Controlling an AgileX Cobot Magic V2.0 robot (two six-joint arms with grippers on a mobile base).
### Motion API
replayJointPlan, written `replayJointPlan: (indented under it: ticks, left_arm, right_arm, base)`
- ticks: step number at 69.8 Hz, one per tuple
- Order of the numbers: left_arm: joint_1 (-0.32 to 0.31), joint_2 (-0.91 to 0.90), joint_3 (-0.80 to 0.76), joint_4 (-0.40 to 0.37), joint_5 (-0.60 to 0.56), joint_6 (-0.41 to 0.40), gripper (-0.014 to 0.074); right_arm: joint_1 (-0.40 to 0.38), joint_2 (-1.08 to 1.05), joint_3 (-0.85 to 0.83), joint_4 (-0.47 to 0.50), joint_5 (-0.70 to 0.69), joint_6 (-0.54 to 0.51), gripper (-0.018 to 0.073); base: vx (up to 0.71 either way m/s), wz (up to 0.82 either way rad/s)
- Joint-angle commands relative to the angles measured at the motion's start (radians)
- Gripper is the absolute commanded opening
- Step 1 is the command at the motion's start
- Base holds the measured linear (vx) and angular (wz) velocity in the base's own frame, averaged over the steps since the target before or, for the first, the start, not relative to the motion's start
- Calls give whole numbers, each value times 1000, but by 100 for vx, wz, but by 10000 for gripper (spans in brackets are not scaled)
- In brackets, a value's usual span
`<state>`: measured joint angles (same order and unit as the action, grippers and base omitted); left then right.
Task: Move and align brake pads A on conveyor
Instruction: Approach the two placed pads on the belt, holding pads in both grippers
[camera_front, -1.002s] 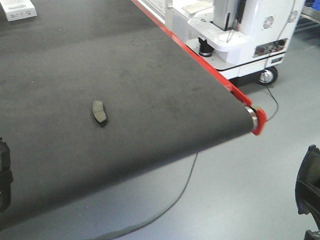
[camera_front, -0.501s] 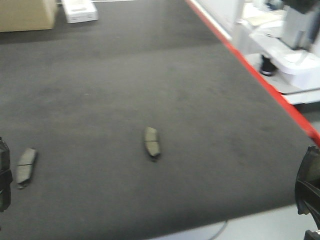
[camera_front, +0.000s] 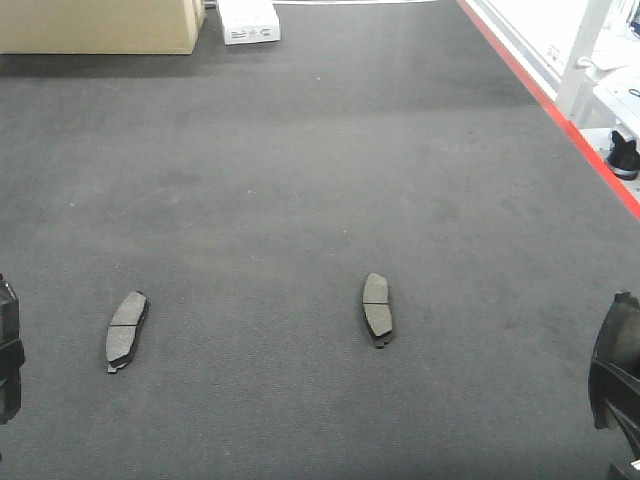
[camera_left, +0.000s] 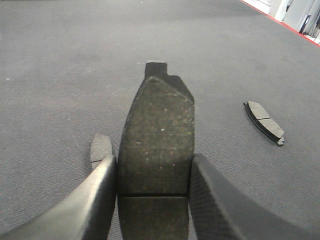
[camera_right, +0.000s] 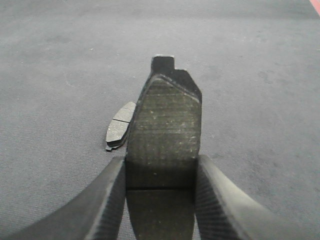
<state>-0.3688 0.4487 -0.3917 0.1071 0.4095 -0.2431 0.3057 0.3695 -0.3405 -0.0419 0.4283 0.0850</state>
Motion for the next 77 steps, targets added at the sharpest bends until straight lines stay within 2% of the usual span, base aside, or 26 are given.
replayJointPlan:
  ticks: [1,77]
  left_arm:
    - [-2,3,-27,1,-97,-1,57]
    - [-2,3,-27,1,-98,-1,57]
  right_arm:
    - [-4,4,-34,-9,-98,-8,25]
    - [-4,4,-34,-9,-98,-8,25]
  base:
    - [2,6]
    - [1,7]
